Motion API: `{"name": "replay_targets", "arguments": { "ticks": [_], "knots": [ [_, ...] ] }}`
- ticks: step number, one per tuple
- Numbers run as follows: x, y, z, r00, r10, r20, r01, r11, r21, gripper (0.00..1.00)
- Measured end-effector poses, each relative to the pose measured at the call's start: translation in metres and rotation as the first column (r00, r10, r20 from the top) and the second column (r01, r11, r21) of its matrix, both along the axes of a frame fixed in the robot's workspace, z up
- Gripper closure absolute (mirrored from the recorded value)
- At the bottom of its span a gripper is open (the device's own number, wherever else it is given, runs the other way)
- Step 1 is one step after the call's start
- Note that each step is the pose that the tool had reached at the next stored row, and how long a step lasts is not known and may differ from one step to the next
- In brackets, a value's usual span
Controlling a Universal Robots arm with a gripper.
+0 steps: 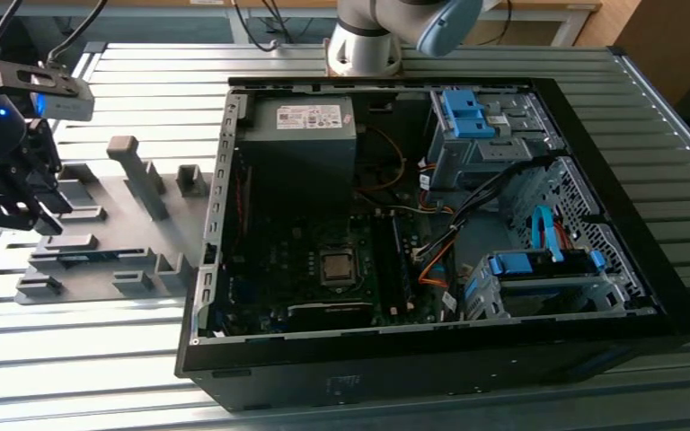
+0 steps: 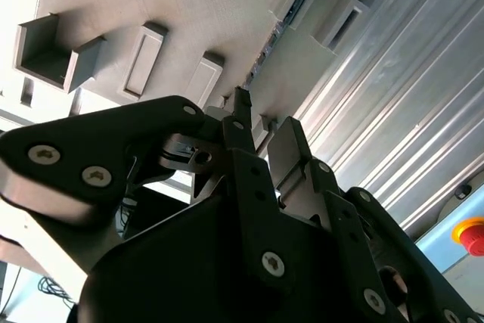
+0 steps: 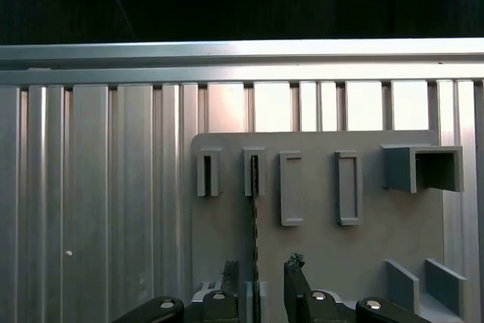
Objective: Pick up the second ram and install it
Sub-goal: 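Pick up the second ram and move it above second insertion slot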
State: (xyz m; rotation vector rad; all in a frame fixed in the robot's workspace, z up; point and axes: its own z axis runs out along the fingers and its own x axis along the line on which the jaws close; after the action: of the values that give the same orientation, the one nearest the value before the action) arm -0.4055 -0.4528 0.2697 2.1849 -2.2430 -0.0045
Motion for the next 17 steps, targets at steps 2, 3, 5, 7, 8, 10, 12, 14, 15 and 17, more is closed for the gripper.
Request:
{"name": "replay_targets", "arguments": {
  "ticks": [2,3,5,7,8,10,12,14,15,17],
  "knots": [
    [0.0000,0.0000,0.0000,1.0000,0.000,0.0000,0.000,1.0000,0.0003,0.63],
    [0.0000,0.0000,-0.0002,1.0000,0.000,0.0002,0.000,1.0000,0.0008,0.63],
    [0.0000,0.0000,-0.0002,1.0000,0.000,0.0003,0.000,1.0000,0.0013,0.63],
    [0.0000,0.0000,-0.0005,1.0000,0.000,0.0002,0.000,1.0000,0.0012,0.63],
    [0.0000,0.0000,-0.0010,1.0000,0.000,0.0003,0.000,1.0000,0.0014,0.63],
    [0.0001,-0.0003,-0.0023,1.0000,0.003,0.0003,-0.003,1.0000,0.0015,0.63],
    [0.0000,-0.0003,-0.0039,1.0000,0.007,0.0003,-0.007,1.0000,0.0015,0.63],
    [0.0000,-0.0003,-0.0058,1.0000,0.008,0.0003,-0.008,1.0000,0.0014,0.63],
    [0.0000,-0.0003,-0.0067,1.0000,0.008,0.0002,-0.008,1.0000,0.0014,0.63],
    [0.0000,-0.0004,-0.0085,1.0000,0.008,0.0002,-0.008,1.0000,0.0014,0.63]
  ]
}}
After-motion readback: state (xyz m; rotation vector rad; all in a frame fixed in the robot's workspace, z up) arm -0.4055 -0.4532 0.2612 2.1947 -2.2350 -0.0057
